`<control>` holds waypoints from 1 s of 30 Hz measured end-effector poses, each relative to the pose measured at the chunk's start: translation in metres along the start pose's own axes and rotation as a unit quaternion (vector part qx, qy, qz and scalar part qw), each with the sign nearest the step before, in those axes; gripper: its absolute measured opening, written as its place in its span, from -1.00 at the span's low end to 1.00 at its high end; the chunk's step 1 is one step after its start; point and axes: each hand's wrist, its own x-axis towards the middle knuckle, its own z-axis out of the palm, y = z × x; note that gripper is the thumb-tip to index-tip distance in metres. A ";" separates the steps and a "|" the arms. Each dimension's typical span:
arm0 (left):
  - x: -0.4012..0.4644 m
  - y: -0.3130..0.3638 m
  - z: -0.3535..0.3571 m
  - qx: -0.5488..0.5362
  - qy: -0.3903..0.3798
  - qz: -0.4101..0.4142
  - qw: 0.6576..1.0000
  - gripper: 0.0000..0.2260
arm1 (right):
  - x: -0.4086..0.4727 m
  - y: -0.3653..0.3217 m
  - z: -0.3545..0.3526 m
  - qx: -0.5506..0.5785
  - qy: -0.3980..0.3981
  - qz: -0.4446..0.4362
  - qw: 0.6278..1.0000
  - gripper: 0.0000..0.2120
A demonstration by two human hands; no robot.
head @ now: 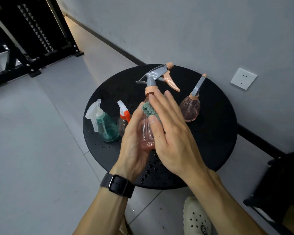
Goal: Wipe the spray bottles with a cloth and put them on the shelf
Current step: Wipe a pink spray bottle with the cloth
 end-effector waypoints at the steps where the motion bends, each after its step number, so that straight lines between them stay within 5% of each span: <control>1: 0.000 -0.001 0.000 0.015 0.004 0.002 1.000 -0.67 | 0.001 0.001 -0.001 0.000 -0.001 0.000 1.000 -0.53; 15: -0.009 0.005 0.008 0.064 -0.064 -0.068 0.994 -0.56 | 0.008 0.007 -0.023 0.085 -0.040 0.042 0.995 -0.59; 30: 0.001 0.006 0.000 -0.001 0.011 -0.022 1.000 -0.71 | 0.000 0.002 -0.005 0.051 -0.035 0.022 0.998 -0.53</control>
